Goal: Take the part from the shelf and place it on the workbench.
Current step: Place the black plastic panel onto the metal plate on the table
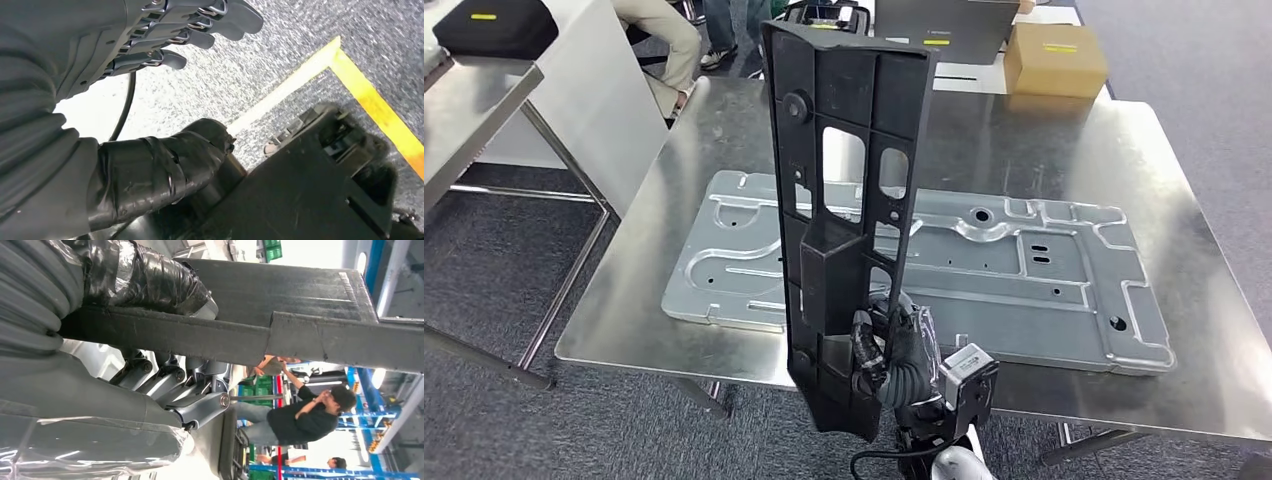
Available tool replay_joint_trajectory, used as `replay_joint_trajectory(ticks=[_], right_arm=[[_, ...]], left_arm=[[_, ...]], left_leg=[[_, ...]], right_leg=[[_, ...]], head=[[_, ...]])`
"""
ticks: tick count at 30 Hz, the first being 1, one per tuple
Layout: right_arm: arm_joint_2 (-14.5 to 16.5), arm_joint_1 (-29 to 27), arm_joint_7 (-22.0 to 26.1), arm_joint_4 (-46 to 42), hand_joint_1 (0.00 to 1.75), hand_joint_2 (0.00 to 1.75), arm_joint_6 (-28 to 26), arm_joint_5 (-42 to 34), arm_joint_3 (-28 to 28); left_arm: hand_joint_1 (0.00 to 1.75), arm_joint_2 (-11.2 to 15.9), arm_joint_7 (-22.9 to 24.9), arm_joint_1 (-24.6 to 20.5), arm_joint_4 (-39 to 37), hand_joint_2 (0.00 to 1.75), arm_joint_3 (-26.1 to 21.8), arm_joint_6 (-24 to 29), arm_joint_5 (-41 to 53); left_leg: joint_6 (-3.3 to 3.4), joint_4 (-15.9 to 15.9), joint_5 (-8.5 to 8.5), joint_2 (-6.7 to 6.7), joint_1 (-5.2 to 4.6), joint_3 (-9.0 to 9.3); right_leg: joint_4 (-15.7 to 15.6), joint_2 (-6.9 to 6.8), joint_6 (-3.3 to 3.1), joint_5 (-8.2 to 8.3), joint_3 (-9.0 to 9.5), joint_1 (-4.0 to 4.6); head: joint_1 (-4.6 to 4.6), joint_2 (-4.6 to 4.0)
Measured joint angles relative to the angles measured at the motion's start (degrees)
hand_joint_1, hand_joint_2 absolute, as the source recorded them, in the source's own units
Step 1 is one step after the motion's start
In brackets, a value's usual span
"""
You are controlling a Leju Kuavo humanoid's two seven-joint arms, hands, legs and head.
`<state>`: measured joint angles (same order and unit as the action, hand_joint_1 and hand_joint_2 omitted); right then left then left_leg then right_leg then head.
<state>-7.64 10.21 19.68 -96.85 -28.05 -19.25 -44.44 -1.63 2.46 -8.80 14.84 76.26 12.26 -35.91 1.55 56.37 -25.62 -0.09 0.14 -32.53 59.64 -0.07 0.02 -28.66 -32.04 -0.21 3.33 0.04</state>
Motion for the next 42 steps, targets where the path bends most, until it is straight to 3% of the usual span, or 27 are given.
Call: replay_joint_trajectory(ticks=[1, 3, 4, 5, 6, 7, 8, 10, 11, 15, 17, 19, 20, 21, 22, 24, 26, 29, 31, 32, 34, 36, 37, 38, 40, 42], right_arm=[[0.0, 0.1, 0.0, 0.0, 1.75, 1.75, -0.1, 0.0, 0.0], [0.0, 0.1, -0.4, 0.1, 1.75, 1.75, -0.4, 0.3, 0.0], [-0.1, 0.1, -0.7, 0.1, 1.75, 1.75, -0.7, 0.5, 0.0], [-0.2, 0.1, -1.2, 0.2, 1.75, 1.75, -1.0, 0.9, 0.0], [-0.3, 0.2, -1.6, 0.3, 1.75, 1.75, -1.4, 1.4, 0.0], [-0.4, 0.4, -2.3, 0.3, 1.75, 1.75, -1.8, 2.3, 0.0], [-0.6, 0.9, -3.6, 0.3, 1.75, 1.75, -2.5, 3.8, 0.0], [-1.4, 2.8, -8.2, -0.1, 1.75, 1.75, -4.0, 9.3, 0.0], [-2.1, 4.2, -12.0, -0.5, 1.75, 1.75, -4.6, 13.5, 0.0], [-6.2, 10.4, -31.7, -2.3, 1.75, 1.75, -3.9, 34.7, 0.3], [-9.3, 12.6, -42.3, -3.0, 1.75, 1.75, 1.6, 46.4, 1.7], [-14.1, 13.7, -50.8, -3.5, 1.75, 1.75, 13.3, 60.8, 5.1], [-16.9, 14.4, -53.2, -3.6, 1.75, 1.75, 19.7, 67.6, 7.3], [-19.4, 15.1, -54.8, -3.7, 1.75, 1.75, 25.5, 73.5, 9.3], [-21.9, 15.8, -55.7, -3.8, 1.75, 1.75, 30.2, 78.3, 11.0], [-25.9, 16.7, -56.7, -3.9, 1.75, 1.75, 36.0, 84.5, 12.7], [-29.2, 16.7, -57.4, -3.9, 1.75, 1.75, 39.0, 87.6, 13.0], [-33.6, 16.8, -58.1, -4.0, 1.75, 1.75, 42.2, 90.8, 13.0], [-36.3, 17.5, -57.7, -4.1, 1.75, 1.75, 45.1, 92.7, 13.0], [-37.4, 17.9, -57.1, -4.2, 1.75, 1.75, 46.7, 93.6, 13.0], [-39.3, 18.5, -55.4, -4.4, 1.75, 1.75, 50.0, 95.4, 12.8], [-40.7, 18.8, -53.9, -4.5, 1.75, 1.75, 52.4, 96.5, 12.5], [-41.4, 18.9, -53.5, -4.6, 1.75, 1.75, 53.1, 96.8, 12.3], [-41.9, 19.0, -53.4, -4.6, 1.75, 1.75, 53.5, 96.9, 12.1], [-42.9, 19.2, -53.6, -4.8, 1.75, 1.75, 53.6, 96.6, 11.8], [-43.6, 19.2, -54.1, -4.9, 1.75, 1.75, 53.3, 96.1, 11.7]], left_arm=[[0.00, 0.0, 0.0, 0.0, 0.0, 1.75, 0.0, 0.0, 0.0], [0.00, 0.0, 0.0, -0.1, 0.0, 1.75, 0.0, 0.0, 0.2], [0.00, 0.0, 0.0, 0.0, 0.0, 1.75, 0.0, 0.0, 0.3], [0.00, -0.1, 0.1, 0.0, 0.0, 1.75, 0.0, 0.0, 0.3], [0.00, -0.1, 0.1, 0.1, 0.0, 1.75, 0.0, -0.1, 0.3], [0.00, -0.1, 0.1, 0.1, 0.0, 1.75, 0.0, -0.2, 0.4], [0.00, -0.1, 0.1, 0.1, 0.0, 1.75, 0.0, -0.5, 0.4], [0.00, 0.0, 0.5, 0.0, 0.0, 1.75, 0.0, -1.2, 0.4], [0.00, 0.0, 0.9, -0.1, 0.0, 1.75, 0.0, -1.7, 0.4], [0.00, 0.0, 2.1, -0.2, 0.0, 1.75, 0.0, -3.3, 0.5], [0.00, 0.1, 1.9, -0.2, 0.0, 1.75, 0.1, -3.9, 0.8], [0.00, 0.1, 1.3, -0.2, 0.0, 1.75, 0.3, -4.4, 1.0], [0.00, 0.2, 1.0, -0.2, 0.0, 1.75, 0.5, -4.6, 1.1], [0.00, 0.2, 0.6, -0.2, 0.0, 1.75, 0.7, -4.7, 1.2], [0.00, 0.2, 0.2, -0.2, 0.0, 1.75, 0.9, -4.8, 1.2], [0.00, 0.4, -0.4, -0.1, 0.0, 1.75, 1.0, -4.9, 1.1], [0.00, 0.6, -1.0, -0.1, 0.0, 1.75, 1.1, -4.9, 0.9], [0.00, 0.7, -1.5, -0.2, 0.0, 1.75, 1.3, -4.7, 0.7], [0.00, 0.8, -1.7, -0.3, -0.1, 1.75, 1.3, -4.4, 0.6], [0.00, 0.8, -1.8, -0.3, -0.1, 1.75, 1.3, -4.3, 0.6], [0.00, 0.8, -2.1, -0.3, -0.1, 1.75, 1.4, -4.1, 0.6], [0.00, 0.8, -2.2, -0.3, -0.1, 1.75, 1.4, -4.0, 0.6], [0.00, 0.8, -2.3, -0.3, -0.1, 1.75, 1.4, -4.0, 0.6], [0.00, 0.8, -2.3, -0.4, -0.1, 1.75, 1.4, -4.0, 0.6], [0.00, 0.8, -2.5, -0.4, -0.1, 1.75, 1.4, -4.0, 0.5], [0.00, 0.8, -2.6, -0.5, -0.1, 1.75, 1.4, -4.0, 0.4]], left_leg=[[0.25, -0.5, 0.22, 0.06, 0.19, 0.22], [0.52, -0.6, 0.28, 0.12, 0.19, 0.26], [0.56, -0.5, 0.25, 0.12, 0.20, 0.23], [0.55, -0.4, 0.19, 0.10, 0.23, 0.22], [0.48, -0.2, 0.07, 0.07, 0.29, 0.20], [0.36, 0.1, -0.11, 0.01, 0.39, 0.19], [0.13, 0.6, -0.43, -0.03, 0.53, 0.15], [-0.59, 2.0, -1.09, -0.08, 0.45, -0.42], [-0.94, 2.5, -1.26, -0.07, 0.38, -0.80], [-1.83, 3.4, -1.60, 0.09, 0.52, -1.78], [-2.15, 7.8, -4.28, 0.13, 0.62, -3.85], [-2.32, 15.5, -7.77, 0.12, 0.66, -7.38], [-2.26, 18.6, -8.61, 0.12, 0.67, -8.75], [-2.08, 19.6, -8.28, 0.13, 0.65, -9.18], [-1.79, 18.4, -6.98, 0.12, 0.63, -8.54], [-0.95, 10.9, -3.19, 0.06, 0.49, -4.77], [-0.31, 4.5, -1.50, -0.02, 0.11, -1.76], [0.23, 2.7, -1.37, -0.06, -0.46, -1.50], [0.80, 1.7, -0.72, -0.02, -0.36, -1.14], [1.07, 1.2, -0.41, 0.00, -0.26, -0.95], [1.39, 0.9, -0.21, 0.01, -0.31, -0.84], [1.51, 1.1, -0.32, -0.03, -0.44, -0.85], [1.53, 1.2, -0.45, -0.06, -0.46, -0.82], [1.50, 1.4, -0.65, -0.11, -0.45, -0.78], [1.18, 2.2, -1.31, -0.18, -0.51, -0.90], [0.74, 3.1, -1.75, -0.25, -0.70, -1.46]], right_leg=[[2.3, 0.01, 0.20, -1.39, -1.05, 0.00], [9.8, 0.04, 0.54, -4.82, -4.63, -0.23], [13.3, 0.04, 0.76, -5.88, -6.42, -0.38], [14.9, 0.03, 0.99, -5.83, -7.40, -0.56], [14.5, 0.02, 1.21, -4.75, -7.42, -0.77], [12.2, 0.00, 1.42, -2.84, -6.48, -1.01], [8.4, 0.00, 1.63, -0.76, -4.83, -1.26], [2.3, 0.10, 1.63, 1.43, -2.21, -1.30], [1.0, 0.21, 1.40, 1.59, -1.78, -1.21], [1.0, 0.49, -0.01, 1.93, -2.34, -1.12], [0.8, 0.38, -0.45, 2.18, -2.34, -1.33], [0.7, 0.10, -0.59, 2.27, -2.44, -1.27], [0.8, -0.06, -0.60, 2.28, -2.47, -1.22], [0.8, -0.20, -0.59, 2.28, -2.44, -1.16], [0.8, -0.26, -0.59, 2.29, -2.39, -1.09], [0.7, -0.20, -0.53, 2.32, -2.24, -1.00], [0.7, -0.01, -0.05, 2.54, -2.51, -0.93], [0.2, 0.18, 1.23, 3.14, -3.07, -1.19], [0.9, 0.18, 1.80, 2.38, -3.40, -1.34], [2.7, 0.19, 1.94, 1.12, -4.16, -1.32], [9.5, 0.20, 2.06, -2.39, -7.17, -1.20], [15.0, 0.21, 2.28, -3.93, -9.81, -1.15], [15.0, 0.20, 2.40, -3.08, -9.86, -1.20], [12.7, 0.17, 2.52, -1.25, -8.90, -1.30], [5.7, 0.09, 2.68, 2.29, -5.71, -1.47], [1.7, 0.15, 2.21, 3.03, -4.02, -1.42]], head=[[-0.09, 0.00], [-0.20, 0.00], [-0.21, 0.00], [-0.20, 0.00], [-0.21, 0.00], [-0.22, 0.00], [-0.22, 0.00], [-0.27, 0.00], [-0.26, 0.00], [-0.11, 0.00], [0.07, 0.00], [0.25, 0.00], [0.26, 0.00], [0.28, 0.00], [0.26, 0.00], [0.28, 0.00], [0.31, 0.00], [0.33, 0.00], [0.27, 0.00], [0.21, 0.00], [0.14, 0.00], [0.11, 0.00], [0.11, 0.00], [0.10, 0.00], [0.04, 0.00], [0.07, 0.00]])
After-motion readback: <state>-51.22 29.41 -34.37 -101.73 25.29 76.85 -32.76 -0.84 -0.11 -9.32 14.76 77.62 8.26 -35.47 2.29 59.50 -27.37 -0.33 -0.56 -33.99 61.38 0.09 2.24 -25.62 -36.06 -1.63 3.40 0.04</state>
